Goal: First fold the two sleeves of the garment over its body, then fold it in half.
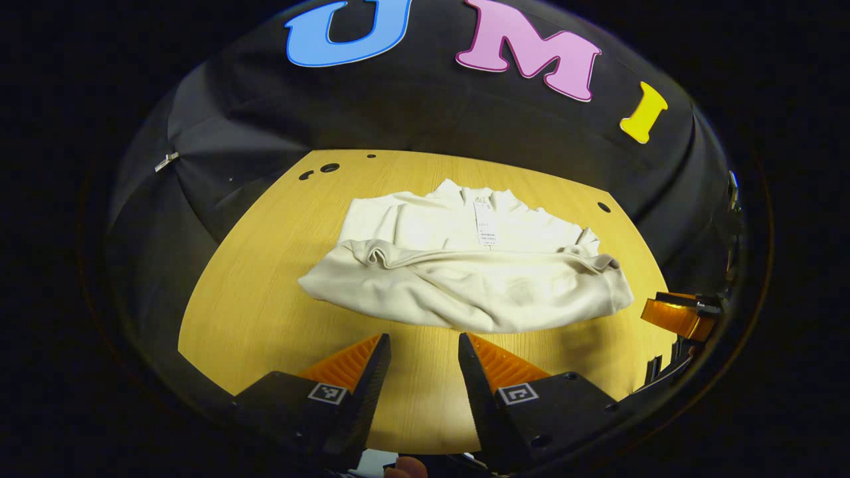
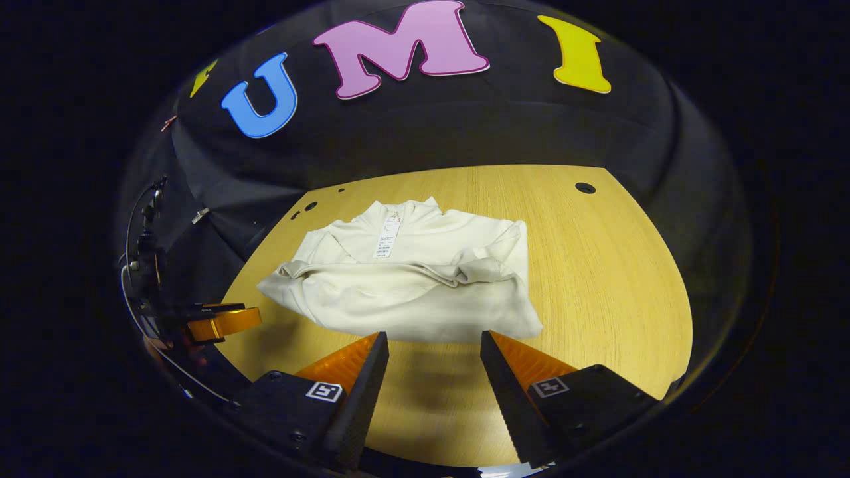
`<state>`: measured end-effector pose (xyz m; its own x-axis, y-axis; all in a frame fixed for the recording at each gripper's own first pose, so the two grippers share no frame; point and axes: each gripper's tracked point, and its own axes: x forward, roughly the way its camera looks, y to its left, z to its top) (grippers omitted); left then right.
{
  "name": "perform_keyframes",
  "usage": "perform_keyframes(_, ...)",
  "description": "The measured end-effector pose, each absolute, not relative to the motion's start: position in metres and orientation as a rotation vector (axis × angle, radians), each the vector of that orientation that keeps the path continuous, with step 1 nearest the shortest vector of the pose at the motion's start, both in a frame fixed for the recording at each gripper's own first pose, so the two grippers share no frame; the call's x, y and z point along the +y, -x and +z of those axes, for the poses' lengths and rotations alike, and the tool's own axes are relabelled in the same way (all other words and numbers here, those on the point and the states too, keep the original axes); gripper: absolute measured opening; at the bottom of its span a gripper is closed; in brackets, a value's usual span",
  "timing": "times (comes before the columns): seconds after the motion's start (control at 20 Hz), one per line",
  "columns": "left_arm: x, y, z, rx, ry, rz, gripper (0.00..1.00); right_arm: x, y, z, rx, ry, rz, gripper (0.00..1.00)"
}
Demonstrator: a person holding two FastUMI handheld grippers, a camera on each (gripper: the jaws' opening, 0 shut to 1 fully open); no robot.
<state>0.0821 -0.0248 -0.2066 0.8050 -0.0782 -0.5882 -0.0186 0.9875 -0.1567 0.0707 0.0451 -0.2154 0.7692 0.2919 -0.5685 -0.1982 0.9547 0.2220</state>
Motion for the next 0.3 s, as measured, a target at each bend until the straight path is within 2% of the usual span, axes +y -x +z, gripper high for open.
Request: perform_keyframes(0.3, -0.0301, -0.0707, -0.2096, 0.645, 0.162, -0.028, 0.68, 0.0427, -0.0664, -0.2187, 0.657, -0.168, 0.275, 0.86)
